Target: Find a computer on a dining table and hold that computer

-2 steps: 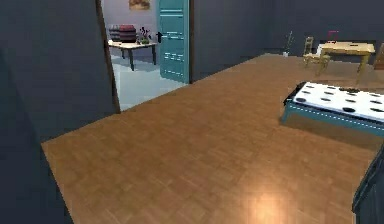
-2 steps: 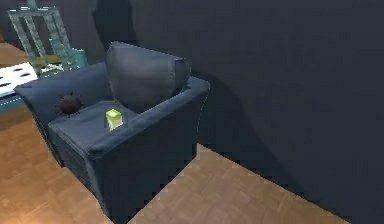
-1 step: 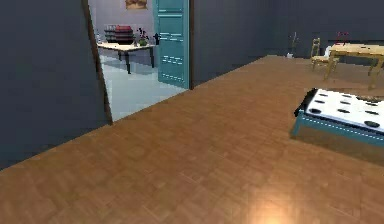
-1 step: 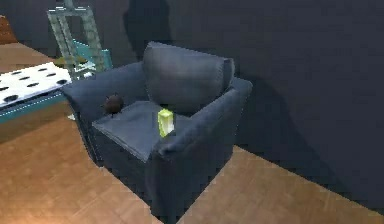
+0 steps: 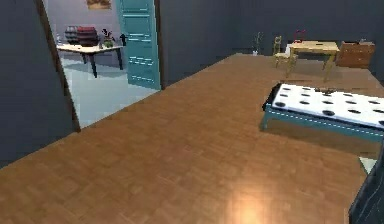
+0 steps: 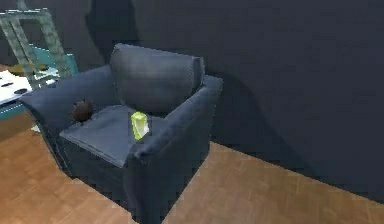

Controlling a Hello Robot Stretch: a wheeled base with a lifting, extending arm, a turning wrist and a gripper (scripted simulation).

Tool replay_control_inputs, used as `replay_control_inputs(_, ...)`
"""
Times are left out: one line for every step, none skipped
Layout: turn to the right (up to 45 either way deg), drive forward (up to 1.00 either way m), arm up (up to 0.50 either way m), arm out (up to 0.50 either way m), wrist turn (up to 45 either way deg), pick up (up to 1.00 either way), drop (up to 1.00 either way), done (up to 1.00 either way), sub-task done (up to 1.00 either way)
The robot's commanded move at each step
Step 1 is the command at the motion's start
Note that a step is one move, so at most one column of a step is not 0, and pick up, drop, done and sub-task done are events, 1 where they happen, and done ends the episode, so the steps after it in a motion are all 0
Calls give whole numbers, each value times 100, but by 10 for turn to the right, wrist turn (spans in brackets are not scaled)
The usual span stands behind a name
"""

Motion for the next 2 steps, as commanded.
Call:
replay_control_inputs(30, 0, 0, 0, 0, 0, 0, 0, 0)
replay_control_inputs(0, 35, 0, 0, 0, 0, 0, 0, 0)
